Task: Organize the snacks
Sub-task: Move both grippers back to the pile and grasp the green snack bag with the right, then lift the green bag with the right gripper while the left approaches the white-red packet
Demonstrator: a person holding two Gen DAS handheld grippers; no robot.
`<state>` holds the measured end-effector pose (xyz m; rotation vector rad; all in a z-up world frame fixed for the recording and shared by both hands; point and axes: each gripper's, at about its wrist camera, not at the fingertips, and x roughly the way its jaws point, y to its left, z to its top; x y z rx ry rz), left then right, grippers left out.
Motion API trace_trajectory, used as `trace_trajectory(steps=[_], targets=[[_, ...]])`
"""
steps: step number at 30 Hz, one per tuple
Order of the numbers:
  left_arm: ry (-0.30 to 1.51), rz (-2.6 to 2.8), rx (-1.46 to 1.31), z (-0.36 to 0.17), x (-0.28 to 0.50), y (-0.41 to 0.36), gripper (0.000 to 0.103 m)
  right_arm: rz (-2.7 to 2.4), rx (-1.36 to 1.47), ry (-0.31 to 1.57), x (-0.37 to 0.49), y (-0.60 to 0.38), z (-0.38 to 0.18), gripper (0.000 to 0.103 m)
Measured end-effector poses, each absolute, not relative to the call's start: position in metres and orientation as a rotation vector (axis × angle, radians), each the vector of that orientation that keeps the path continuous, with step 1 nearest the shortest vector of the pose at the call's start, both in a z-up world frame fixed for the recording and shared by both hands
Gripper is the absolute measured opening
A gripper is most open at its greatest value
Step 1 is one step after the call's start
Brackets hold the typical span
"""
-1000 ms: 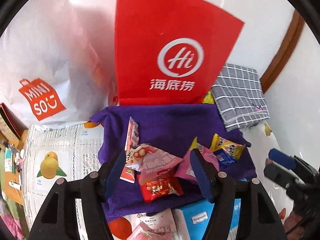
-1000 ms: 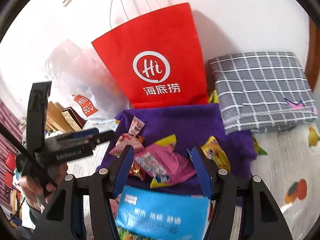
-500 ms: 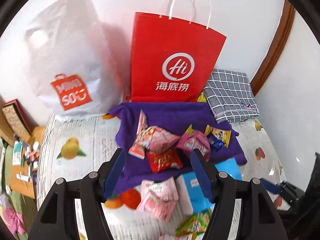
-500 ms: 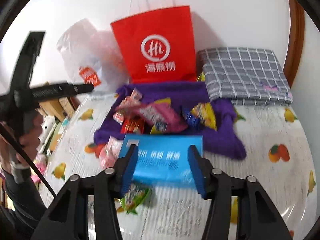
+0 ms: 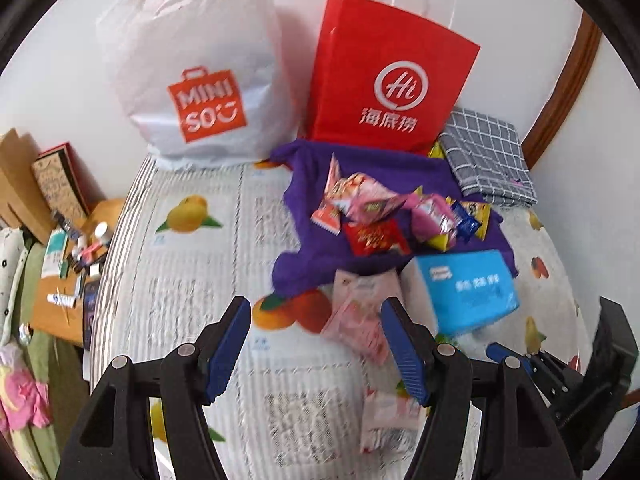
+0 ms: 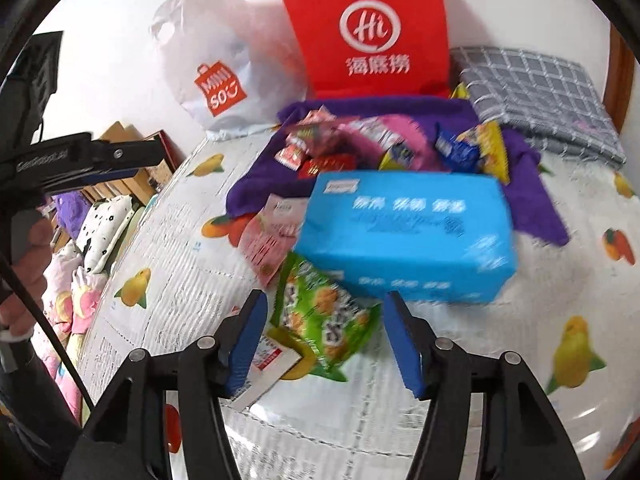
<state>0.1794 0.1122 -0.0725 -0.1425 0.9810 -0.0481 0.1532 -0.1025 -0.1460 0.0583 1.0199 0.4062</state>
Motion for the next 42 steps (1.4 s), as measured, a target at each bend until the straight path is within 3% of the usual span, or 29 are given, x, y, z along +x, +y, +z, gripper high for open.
trace_trajectory(steps=[14,18,42], targets=[[1.021,-0.02,-0.127,-0.091,0.157,0.126,0.066,0.338,-0.036,1.069,0.163,-0.067,-0.189,0.07],[1.016,-0.025,-0.137,-0.093,0.152,0.128,0.066,0.344,-0.107,1.041,0.157,-0.063,-0.189,0.063],[1.177,-0.222,-0.171,-0.162,0.123,0.047,0.066,0.236,-0.061,0.873,0.086,-0.171,-0.128,0.059]])
